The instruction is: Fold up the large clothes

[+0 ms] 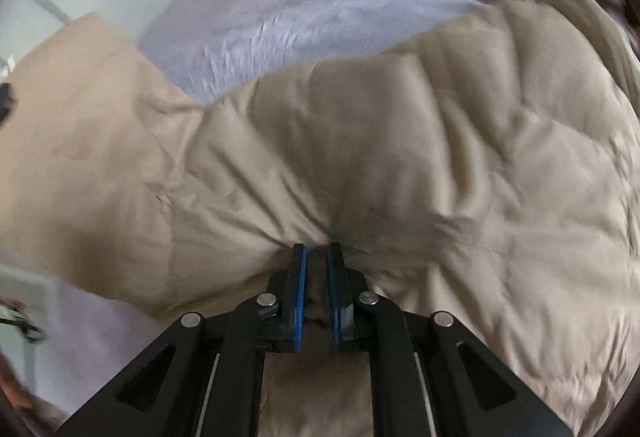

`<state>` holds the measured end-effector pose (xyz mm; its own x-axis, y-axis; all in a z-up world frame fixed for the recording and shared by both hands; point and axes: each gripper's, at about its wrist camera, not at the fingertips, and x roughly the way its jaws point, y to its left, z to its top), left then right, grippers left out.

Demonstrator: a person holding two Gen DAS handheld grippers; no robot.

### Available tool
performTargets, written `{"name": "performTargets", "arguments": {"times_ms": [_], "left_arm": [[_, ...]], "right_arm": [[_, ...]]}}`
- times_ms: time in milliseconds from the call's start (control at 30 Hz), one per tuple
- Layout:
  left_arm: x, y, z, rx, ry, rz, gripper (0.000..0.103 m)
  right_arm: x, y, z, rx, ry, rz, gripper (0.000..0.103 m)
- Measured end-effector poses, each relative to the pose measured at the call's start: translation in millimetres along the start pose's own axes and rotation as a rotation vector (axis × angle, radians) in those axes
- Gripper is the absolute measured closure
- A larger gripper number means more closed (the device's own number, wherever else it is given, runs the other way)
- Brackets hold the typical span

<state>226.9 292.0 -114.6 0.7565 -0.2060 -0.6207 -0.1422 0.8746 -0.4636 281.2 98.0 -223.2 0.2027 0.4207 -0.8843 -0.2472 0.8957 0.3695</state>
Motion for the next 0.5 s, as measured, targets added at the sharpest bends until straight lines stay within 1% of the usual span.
{"name": "performTargets", "arguments": {"times_ms": [67,100,133,167,200,233,300,333,367,433,500], "left_arm": [[11.3,-38.7,-5.9,0.080,0.031,-0.021,0.096],[15.3,-53.2,-10.5,0.109,0.046,-0.026,0.096],[27.9,-78.6,-17.5,0.161,0.079,-0.044,0.095],[38.2,-98.2,-26.1,0.202,0.104,-0.058,0.096],[46.0,-114.8,-33.5,0.237,0.122,-0.062,0.096],[58.1,-135.0,-45.4,0.292,0.148,-0.059,0.096],[82.5,-168.8,-72.6,0.398,0.206,-0.038,0.095],[97.4,-187.0,-89.4,0.458,0.248,-0.027,0.095],[109.5,-198.1,-102.2,0.497,0.280,-0.017,0.095],[126.2,-215.2,-127.4,0.564,0.328,0.022,0.095],[139.6,-226.7,-146.9,0.621,0.373,0.058,0.095]], "right_arm": [[-25.6,-17.1,-3.6,0.034,-0.049,-0.018,0.091],[-43.5,-32.0,-7.2,0.058,-0.076,-0.031,0.091],[-55.9,-44.0,-11.7,0.077,-0.095,-0.043,0.091],[-74.8,-65.7,-18.2,0.105,-0.118,-0.073,0.091],[-85.7,-80.7,-23.0,0.126,-0.126,-0.097,0.091],[-99.7,-102.8,-30.2,0.161,-0.135,-0.129,0.091],[-121.9,-141.9,-44.0,0.225,-0.146,-0.175,0.091],[-130.6,-155.8,-48.5,0.247,-0.148,-0.192,0.091],[-141.1,-176.6,-57.5,0.284,-0.151,-0.217,0.091],[-152.0,-201.3,-69.4,0.333,-0.149,-0.246,0.091],[-161.6,-221.7,-80.6,0.370,-0.141,-0.251,0.091]]}}
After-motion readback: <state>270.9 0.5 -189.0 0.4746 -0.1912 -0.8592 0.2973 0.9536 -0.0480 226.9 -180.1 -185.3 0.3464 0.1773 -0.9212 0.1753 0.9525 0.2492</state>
